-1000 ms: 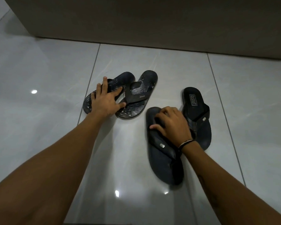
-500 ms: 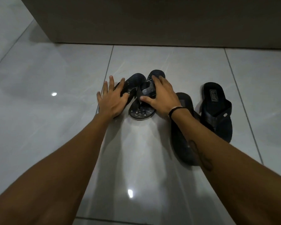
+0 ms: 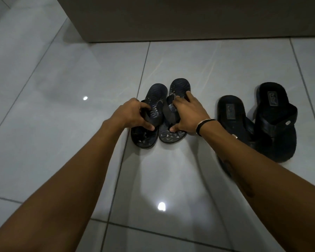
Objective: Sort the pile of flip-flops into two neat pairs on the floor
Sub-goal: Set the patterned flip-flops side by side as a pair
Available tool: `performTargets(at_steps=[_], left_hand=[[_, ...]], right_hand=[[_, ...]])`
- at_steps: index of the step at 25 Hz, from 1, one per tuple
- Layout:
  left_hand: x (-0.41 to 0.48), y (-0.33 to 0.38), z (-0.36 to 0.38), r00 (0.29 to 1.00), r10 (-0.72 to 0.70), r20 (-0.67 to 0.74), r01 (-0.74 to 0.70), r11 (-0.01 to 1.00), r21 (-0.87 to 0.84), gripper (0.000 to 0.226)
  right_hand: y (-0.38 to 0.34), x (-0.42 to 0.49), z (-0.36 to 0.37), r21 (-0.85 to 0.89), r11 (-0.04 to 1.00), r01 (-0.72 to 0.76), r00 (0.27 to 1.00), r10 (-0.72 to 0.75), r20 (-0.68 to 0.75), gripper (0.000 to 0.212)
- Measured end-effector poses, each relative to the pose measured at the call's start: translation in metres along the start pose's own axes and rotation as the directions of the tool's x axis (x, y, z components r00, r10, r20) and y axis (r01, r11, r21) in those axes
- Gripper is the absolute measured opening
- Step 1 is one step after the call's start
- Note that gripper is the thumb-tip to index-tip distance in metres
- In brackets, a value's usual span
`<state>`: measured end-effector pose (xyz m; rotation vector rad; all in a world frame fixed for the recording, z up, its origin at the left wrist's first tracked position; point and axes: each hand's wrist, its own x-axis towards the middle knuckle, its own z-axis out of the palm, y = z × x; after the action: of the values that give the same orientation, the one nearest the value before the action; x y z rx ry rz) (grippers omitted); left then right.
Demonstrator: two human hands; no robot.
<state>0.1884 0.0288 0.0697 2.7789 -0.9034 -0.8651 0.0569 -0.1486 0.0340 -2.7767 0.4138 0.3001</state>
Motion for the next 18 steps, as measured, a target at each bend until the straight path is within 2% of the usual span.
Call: performTargets(at_steps=[3, 7, 12, 18], left_hand=[[-0.020, -0.016, 0.010, 1.000, 0.015, -0.025, -0.015, 1.000, 0.017, 0.100], [-0.030, -0.030, 0.022, 0.998, 0.003, -0.056, -0.003, 1.000, 0.000, 0.113], [-0.031, -0.028, 0.021, 0.999, 0.003, -0.045, -0.003, 1.000, -0.022, 0.114], [-0.036, -0.022, 0.016, 1.000, 0.003, -0.017, -0.005, 0.994, -0.108, 0.109]], right_hand=[[-0.015, -0.017, 0.012, 0.037, 0.999, 0.024, 0.999, -0.025, 0.029, 0.113], [-0.023, -0.033, 0.007, 0.073, 0.997, 0.036, 0.995, -0.043, 0.095, 0.115], [-0.023, -0.046, 0.011, 0.134, 0.991, 0.022, 0.989, -0.041, 0.140, 0.116], [-0.026, -0.050, 0.012, 0.080, 0.994, 0.068, 0.985, -0.080, 0.152, 0.114]])
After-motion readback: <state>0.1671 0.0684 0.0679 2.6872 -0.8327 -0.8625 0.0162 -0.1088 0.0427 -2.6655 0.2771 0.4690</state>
